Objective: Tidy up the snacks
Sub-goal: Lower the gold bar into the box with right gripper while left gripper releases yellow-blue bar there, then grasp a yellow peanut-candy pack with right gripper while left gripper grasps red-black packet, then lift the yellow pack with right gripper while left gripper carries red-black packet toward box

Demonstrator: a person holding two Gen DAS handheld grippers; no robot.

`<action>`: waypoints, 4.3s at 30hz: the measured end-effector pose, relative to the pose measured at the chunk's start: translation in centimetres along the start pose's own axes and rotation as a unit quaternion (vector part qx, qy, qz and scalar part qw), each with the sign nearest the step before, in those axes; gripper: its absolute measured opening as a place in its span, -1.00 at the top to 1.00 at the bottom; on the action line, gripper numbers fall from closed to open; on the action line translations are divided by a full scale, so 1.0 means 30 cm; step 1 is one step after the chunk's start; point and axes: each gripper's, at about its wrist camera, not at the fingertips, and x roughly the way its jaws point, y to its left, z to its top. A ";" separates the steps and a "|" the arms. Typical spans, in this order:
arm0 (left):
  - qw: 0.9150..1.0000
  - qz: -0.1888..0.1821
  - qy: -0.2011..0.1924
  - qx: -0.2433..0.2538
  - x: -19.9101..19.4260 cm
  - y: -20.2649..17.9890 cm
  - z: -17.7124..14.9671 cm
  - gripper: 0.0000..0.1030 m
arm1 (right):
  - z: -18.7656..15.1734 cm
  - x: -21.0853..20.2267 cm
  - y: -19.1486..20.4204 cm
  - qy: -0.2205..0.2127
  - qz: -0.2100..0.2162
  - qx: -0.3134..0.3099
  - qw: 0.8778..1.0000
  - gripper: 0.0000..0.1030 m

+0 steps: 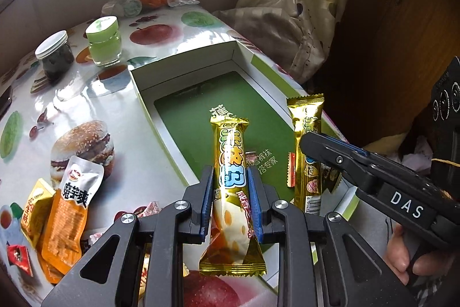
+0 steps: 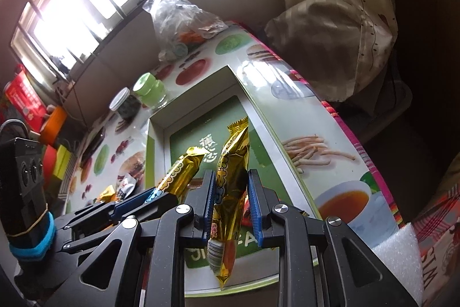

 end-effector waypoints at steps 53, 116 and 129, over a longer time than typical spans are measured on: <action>0.997 0.029 -0.062 -0.047 -0.263 0.130 -0.141 0.04 | -0.116 -0.126 0.234 -0.043 -0.036 -0.069 0.996 0.24; 0.961 0.136 -0.062 -0.235 -0.397 0.736 -0.436 0.04 | -0.377 0.132 0.574 0.099 0.004 -0.256 0.962 -0.05; 0.960 0.135 -0.046 -0.241 -0.374 0.750 -0.439 0.04 | -0.376 0.157 0.528 0.125 0.023 -0.216 0.968 -0.06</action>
